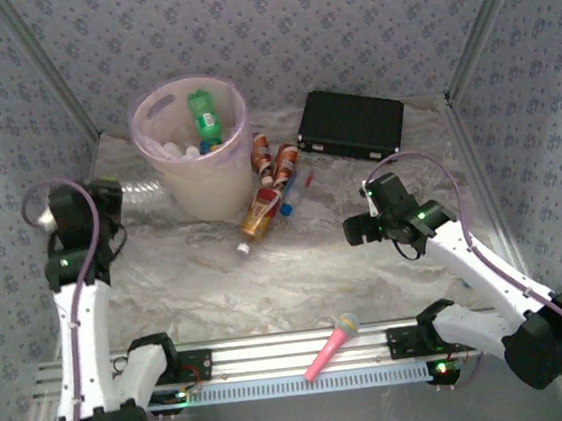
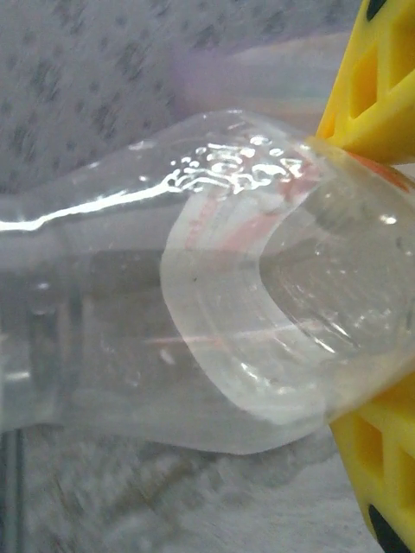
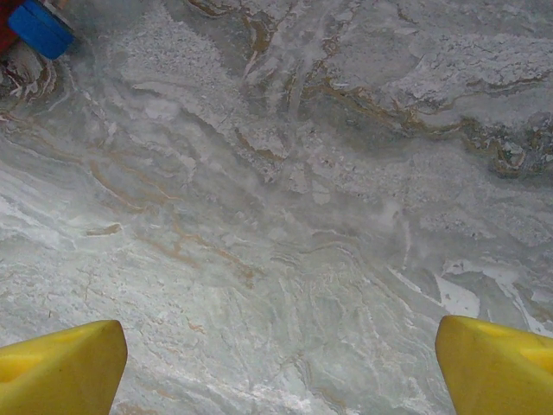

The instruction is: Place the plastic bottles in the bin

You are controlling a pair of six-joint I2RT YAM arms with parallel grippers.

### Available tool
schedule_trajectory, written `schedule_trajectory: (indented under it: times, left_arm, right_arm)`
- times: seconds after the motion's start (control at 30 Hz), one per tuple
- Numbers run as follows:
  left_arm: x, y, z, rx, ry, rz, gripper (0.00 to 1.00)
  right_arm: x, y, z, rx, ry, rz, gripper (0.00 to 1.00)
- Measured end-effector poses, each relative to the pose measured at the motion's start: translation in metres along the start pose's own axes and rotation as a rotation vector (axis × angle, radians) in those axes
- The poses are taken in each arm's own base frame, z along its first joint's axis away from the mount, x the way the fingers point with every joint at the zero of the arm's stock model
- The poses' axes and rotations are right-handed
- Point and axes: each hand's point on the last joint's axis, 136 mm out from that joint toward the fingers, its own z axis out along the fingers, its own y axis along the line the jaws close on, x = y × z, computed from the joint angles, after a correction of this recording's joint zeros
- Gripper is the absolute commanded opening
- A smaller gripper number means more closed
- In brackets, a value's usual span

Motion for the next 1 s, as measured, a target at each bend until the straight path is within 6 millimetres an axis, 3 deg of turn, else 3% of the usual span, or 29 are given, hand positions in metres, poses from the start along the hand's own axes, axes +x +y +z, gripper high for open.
schedule_trajectory:
  times: [0.1,0.2,0.33,0.47,0.57,0.67,0.8,1.0]
  left_arm:
    - [-0.012,-0.052,-0.003,0.068,0.057,0.137,0.48]
    - [-0.017,-0.090,-0.007,0.123,0.117,0.245,0.49]
    - [-0.032,-0.146,-0.026,0.238,0.125,0.362,0.50]
    - [-0.045,-0.188,-0.049,0.334,0.100,0.462,0.50]
    - [-0.044,-0.207,-0.051,0.380,0.119,0.519,0.48]
    - [-0.030,-0.217,-0.032,0.402,0.186,0.566,0.43]
    - [0.008,-0.219,0.018,0.380,0.318,0.645,0.41]
    - [0.057,-0.190,0.094,0.253,0.468,0.764,0.41]
  right_arm:
    - [0.001,0.002,0.002,-0.001,0.007,-0.007,0.94]
    - [0.001,0.004,0.002,-0.004,0.008,-0.014,0.94]
    - [-0.002,0.006,0.000,-0.004,-0.001,-0.020,0.94]
    - [-0.002,0.005,0.000,0.003,-0.001,-0.024,0.94]
    - [-0.001,0.005,0.002,0.008,0.006,-0.027,0.94]
    - [-0.001,0.005,0.002,0.011,0.006,-0.028,0.94]
    - [-0.001,0.005,0.002,0.014,0.006,-0.028,0.94]
    - [-0.001,0.005,0.002,0.014,0.005,-0.030,0.94]
